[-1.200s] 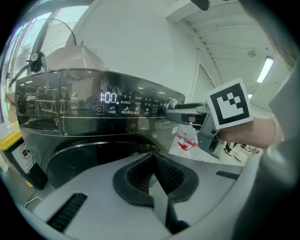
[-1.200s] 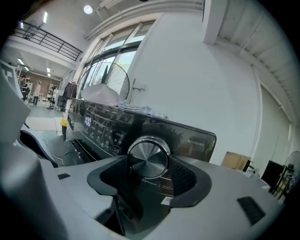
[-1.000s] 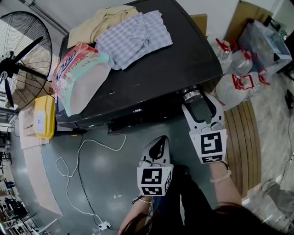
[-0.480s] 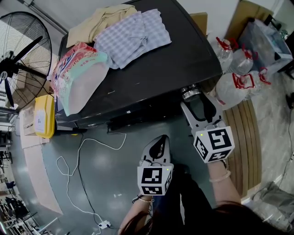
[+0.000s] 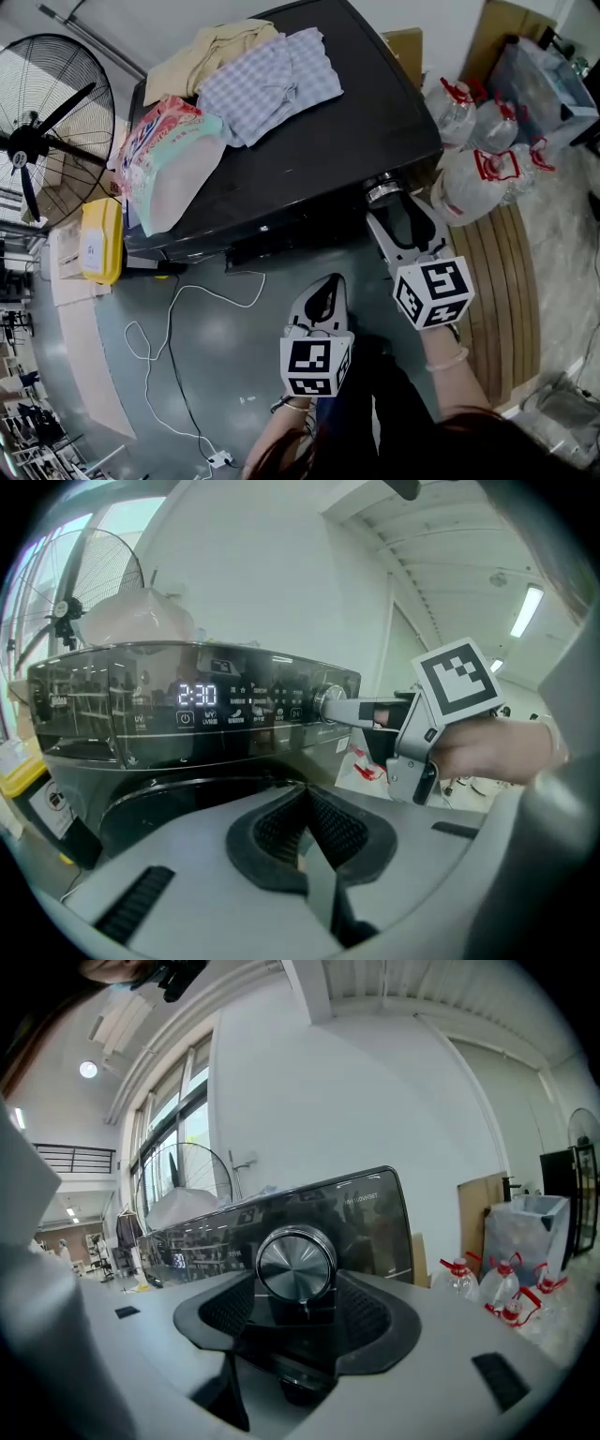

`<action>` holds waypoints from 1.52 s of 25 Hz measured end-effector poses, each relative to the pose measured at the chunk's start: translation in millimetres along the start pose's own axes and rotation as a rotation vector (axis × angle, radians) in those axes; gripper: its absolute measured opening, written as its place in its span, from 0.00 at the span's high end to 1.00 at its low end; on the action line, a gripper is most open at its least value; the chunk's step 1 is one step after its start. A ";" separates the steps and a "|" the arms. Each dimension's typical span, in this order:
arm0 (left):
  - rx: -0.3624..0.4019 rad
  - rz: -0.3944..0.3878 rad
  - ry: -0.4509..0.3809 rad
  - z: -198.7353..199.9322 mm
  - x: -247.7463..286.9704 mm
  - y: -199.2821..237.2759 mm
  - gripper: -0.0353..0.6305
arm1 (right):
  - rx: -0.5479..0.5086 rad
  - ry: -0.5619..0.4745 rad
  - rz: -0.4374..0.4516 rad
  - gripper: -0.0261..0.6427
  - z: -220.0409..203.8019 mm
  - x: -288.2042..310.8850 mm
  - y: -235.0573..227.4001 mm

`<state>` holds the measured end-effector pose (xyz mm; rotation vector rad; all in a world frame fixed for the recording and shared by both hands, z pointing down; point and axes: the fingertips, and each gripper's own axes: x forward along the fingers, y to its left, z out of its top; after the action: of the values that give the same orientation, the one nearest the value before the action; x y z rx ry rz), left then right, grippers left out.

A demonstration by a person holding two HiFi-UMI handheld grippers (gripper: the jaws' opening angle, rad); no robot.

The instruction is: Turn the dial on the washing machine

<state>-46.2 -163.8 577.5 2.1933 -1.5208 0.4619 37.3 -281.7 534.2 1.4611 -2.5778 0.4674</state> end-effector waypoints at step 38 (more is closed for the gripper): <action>-0.105 0.204 -0.119 88.4 -157.8 -40.7 0.92 | -0.132 0.044 0.118 0.88 67.1 -157.5 74.3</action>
<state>-59.6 -71.9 417.0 2.0279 -1.8001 0.3102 57.4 -140.9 413.4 1.2485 -2.6151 0.3325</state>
